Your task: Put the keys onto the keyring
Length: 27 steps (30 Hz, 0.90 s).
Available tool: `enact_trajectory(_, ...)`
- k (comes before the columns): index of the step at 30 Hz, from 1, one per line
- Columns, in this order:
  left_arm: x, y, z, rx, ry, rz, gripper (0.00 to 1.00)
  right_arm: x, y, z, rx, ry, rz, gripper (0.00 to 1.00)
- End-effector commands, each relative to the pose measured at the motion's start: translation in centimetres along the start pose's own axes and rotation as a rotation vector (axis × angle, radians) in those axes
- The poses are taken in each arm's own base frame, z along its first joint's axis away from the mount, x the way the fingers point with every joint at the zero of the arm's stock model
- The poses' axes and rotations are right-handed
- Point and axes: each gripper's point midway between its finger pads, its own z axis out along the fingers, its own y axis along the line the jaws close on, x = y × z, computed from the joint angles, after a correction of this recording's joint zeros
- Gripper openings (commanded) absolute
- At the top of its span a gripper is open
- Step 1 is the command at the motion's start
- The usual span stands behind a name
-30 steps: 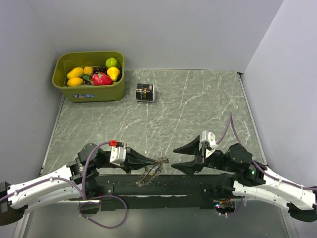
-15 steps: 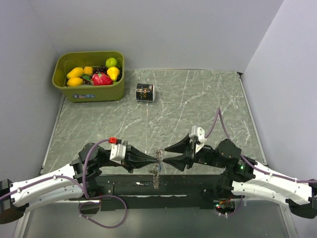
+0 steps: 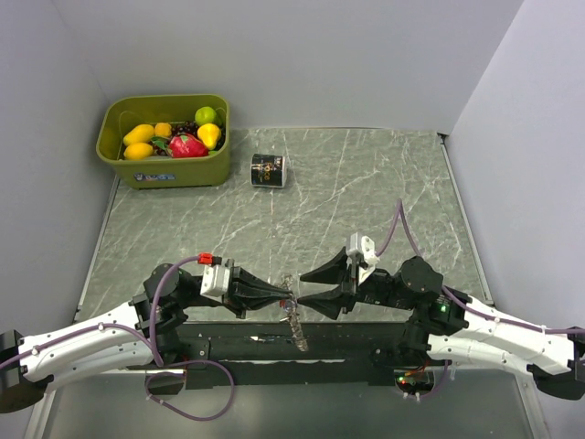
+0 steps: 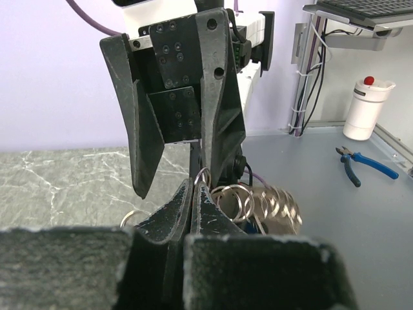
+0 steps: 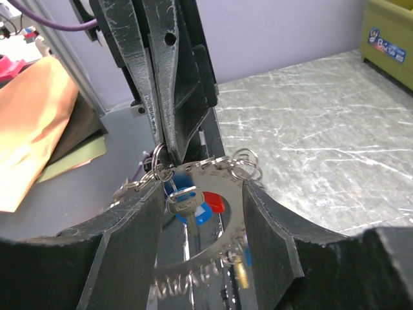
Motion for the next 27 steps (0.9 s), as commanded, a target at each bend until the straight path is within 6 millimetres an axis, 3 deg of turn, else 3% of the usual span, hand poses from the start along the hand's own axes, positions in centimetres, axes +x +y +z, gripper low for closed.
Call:
enact_trajectory(1,-2.7,-0.4,0.3,0.017,-0.092,0.037,0.01,-2.1,0.9,0.3,-0.036,-0.071,-0.023,0.61)
enact_trajectory(12,-2.8,-0.4,0.5,0.024,-0.094,0.038,0.01,-2.5,1.3,0.2,-0.04,-0.083,-0.02,0.61)
enact_trajectory(15,-2.8,-0.5,0.5,0.031,-0.091,0.036,0.01,-2.4,1.2,0.3,-0.037,-0.076,-0.02,0.48)
enact_trajectory(16,-2.9,-0.6,0.6,0.036,-0.092,0.035,0.01,-2.4,1.1,0.5,-0.031,-0.07,-0.019,0.33)
enact_trajectory(21,-2.5,-0.8,0.5,0.047,-0.078,0.025,0.01,-2.4,0.9,0.6,-0.022,-0.064,-0.013,0.01)
enact_trajectory(26,-2.4,-0.6,0.2,0.031,-0.03,0.035,0.01,-2.3,0.3,0.3,0.015,-0.041,-0.029,0.0)
enact_trajectory(27,-1.5,-0.4,-0.1,0.012,0.019,0.016,0.02,-2.1,0.3,0.1,0.019,-0.03,-0.032,0.0)
